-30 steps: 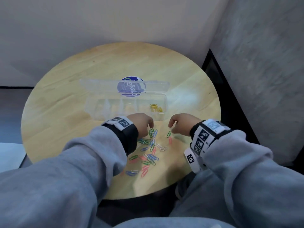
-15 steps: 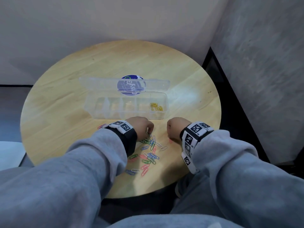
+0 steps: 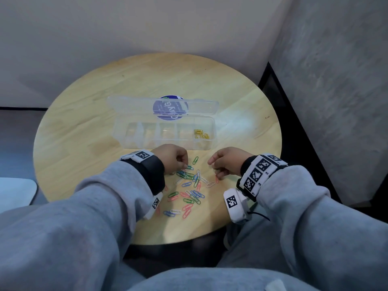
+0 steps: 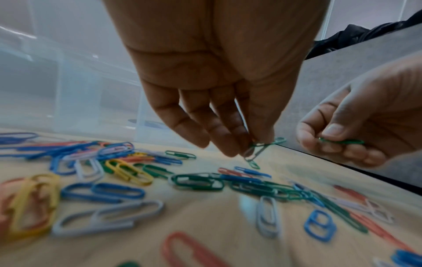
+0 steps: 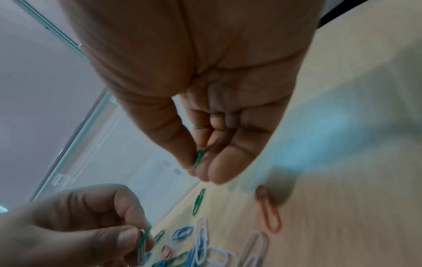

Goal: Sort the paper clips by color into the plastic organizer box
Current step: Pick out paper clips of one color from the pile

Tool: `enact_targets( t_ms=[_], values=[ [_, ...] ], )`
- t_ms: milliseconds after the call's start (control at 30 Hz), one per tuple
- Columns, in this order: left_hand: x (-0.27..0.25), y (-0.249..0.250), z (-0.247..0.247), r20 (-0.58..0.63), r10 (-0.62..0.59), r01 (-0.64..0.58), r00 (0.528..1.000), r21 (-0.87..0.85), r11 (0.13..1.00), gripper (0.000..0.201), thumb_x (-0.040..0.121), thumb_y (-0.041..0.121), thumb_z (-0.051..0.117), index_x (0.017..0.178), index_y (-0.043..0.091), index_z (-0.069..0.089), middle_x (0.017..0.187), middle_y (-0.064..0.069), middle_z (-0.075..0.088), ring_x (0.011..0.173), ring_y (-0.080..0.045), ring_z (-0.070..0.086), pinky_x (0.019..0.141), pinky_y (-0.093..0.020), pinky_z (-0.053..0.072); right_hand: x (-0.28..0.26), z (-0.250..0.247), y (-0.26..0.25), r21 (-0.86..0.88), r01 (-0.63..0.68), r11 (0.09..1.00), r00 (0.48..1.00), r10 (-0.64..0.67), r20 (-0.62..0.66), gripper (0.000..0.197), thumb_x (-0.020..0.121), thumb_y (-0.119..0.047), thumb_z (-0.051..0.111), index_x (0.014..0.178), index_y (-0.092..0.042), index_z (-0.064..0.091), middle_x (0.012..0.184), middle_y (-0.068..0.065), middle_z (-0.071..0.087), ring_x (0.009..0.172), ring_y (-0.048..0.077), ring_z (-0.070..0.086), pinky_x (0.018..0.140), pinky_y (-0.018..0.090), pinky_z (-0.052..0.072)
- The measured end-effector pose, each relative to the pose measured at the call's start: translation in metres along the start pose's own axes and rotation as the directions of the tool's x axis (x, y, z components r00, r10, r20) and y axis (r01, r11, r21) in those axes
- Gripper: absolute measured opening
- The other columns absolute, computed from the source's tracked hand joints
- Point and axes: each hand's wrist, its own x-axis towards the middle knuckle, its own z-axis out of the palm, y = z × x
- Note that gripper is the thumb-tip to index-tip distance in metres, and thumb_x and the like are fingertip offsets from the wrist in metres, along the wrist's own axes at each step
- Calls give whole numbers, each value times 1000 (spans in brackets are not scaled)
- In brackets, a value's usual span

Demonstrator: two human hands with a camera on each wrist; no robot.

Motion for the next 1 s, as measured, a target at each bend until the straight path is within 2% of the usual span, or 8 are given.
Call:
enact_targets(
  t_ms=[133,233,333,500,633,800,933,1000],
  values=[
    [-7,-2,-3,-13,-23,22,1000,-69,997,7,84,19,64,80,24,60,70,16,54,77,-11,54,60,-15,39,-1,8,-3,84,-22,996,999,18,40,27,92,9,35,73,-3,50,63,10,42,54,21,43,50,27,45],
    [-11,-6,-5,-69,-78,68,995,-142,988,6,82,13,59,79,18,60,84,3,65,85,-19,60,72,-26,46,-2,13,-9,28,-14,1000,999,13,36,26,93,5,32,73,-8,42,65,11,41,54,21,42,45,26,41],
    [-11,-10,-8,-36,-176,140,984,-462,876,18,84,3,50,68,12,51,87,-12,69,71,-20,63,67,-33,53,-1,17,-18,-266,66,962,996,-81,-43,15,91,-5,38,84,-10,50,70,5,50,62,21,49,54,28,44],
    [-12,-15,-13,131,-221,248,966,-701,669,22,91,2,50,72,13,46,71,-8,65,49,-9,64,47,-16,50,8,22,-28,-712,121,691,977,-209,-37,27,88,-14,50,113,-23,59,72,-12,42,79,17,51,59,24,39],
    [-13,-21,-12,81,-225,228,971,-592,773,20,91,4,52,74,15,49,70,-4,61,53,-8,60,46,-15,49,14,30,-31,-808,90,582,984,-176,-17,40,86,-8,49,116,-34,50,82,-6,49,70,17,53,53,24,40],
    [-15,-28,-8,76,-221,233,972,-384,893,10,85,7,58,87,16,59,75,-2,61,63,-19,58,66,-29,51,17,31,-34,-845,71,531,990,-143,-7,26,85,1,46,101,-20,49,79,-1,50,59,17,48,38,24,39],
    [-16,-24,-10,21,-173,174,985,-192,966,18,81,11,62,94,23,61,78,9,56,71,-15,55,62,-20,44,18,32,-31,-869,54,492,990,-142,-19,12,87,-8,45,94,-14,53,97,6,57,84,24,54,67,27,44],
    [-18,-20,-10,3,-150,150,989,9,989,14,78,12,61,85,24,60,71,13,51,76,-15,52,56,-18,37,19,32,-27,-890,45,453,993,-119,-11,11,87,-10,45,90,-10,55,93,9,57,82,24,52,68,28,42]
  ],
)
